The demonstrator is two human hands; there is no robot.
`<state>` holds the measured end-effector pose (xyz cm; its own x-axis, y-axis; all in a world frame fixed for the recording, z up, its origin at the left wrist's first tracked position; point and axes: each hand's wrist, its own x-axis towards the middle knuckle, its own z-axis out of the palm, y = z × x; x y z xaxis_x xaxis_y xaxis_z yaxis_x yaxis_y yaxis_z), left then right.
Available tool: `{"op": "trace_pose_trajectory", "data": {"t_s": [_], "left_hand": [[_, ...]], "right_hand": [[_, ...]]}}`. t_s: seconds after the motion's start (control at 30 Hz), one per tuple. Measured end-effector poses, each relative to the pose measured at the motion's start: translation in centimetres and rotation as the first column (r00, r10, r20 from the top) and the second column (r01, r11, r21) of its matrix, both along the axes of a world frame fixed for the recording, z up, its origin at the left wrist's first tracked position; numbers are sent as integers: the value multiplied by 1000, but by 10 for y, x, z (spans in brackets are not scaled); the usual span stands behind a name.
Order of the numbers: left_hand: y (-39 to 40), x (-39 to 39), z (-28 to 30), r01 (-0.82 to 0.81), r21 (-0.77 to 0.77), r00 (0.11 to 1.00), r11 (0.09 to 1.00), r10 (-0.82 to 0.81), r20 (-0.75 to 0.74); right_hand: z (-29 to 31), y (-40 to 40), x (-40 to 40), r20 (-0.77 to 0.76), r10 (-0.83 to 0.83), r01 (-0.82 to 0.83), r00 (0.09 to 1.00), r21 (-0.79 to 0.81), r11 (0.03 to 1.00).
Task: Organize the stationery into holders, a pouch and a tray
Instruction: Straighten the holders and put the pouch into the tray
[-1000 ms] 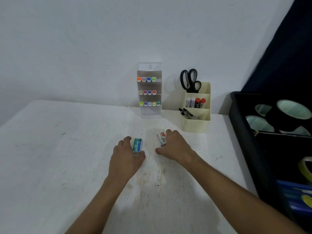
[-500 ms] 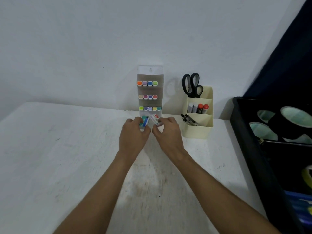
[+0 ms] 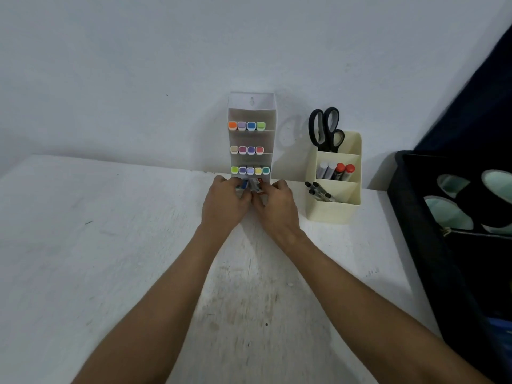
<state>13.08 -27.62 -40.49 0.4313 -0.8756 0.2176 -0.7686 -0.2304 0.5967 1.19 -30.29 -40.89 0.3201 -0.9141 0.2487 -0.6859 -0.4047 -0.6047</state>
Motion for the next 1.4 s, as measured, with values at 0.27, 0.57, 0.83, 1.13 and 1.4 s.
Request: {"op": "trace_pose_trajectory", "data": {"t_s": [0.27,0.57,0.83,1.13,1.4], "left_hand": [[-3,15,2,113,49,988,992,-117,99],[-10,13,4,114,109,980,987,-130,152],[-14,17,1,142,141,982,980,-158,108],[-14,17,-4,129,203,986,971,-148,82],[-9,7,-1,107,247,985,963,-137,106]], "right_hand": [[1,-13,-1,-61,51,-50,997,23,998],[6,-23,6,-167,8,0,986,48,999],[6,-27,10,-197,-3,20,980,84,996],[12,-30,8,-230,26,-2,973,102,995],[15,-26,3,-252,63,-19,966,173,985]]}}
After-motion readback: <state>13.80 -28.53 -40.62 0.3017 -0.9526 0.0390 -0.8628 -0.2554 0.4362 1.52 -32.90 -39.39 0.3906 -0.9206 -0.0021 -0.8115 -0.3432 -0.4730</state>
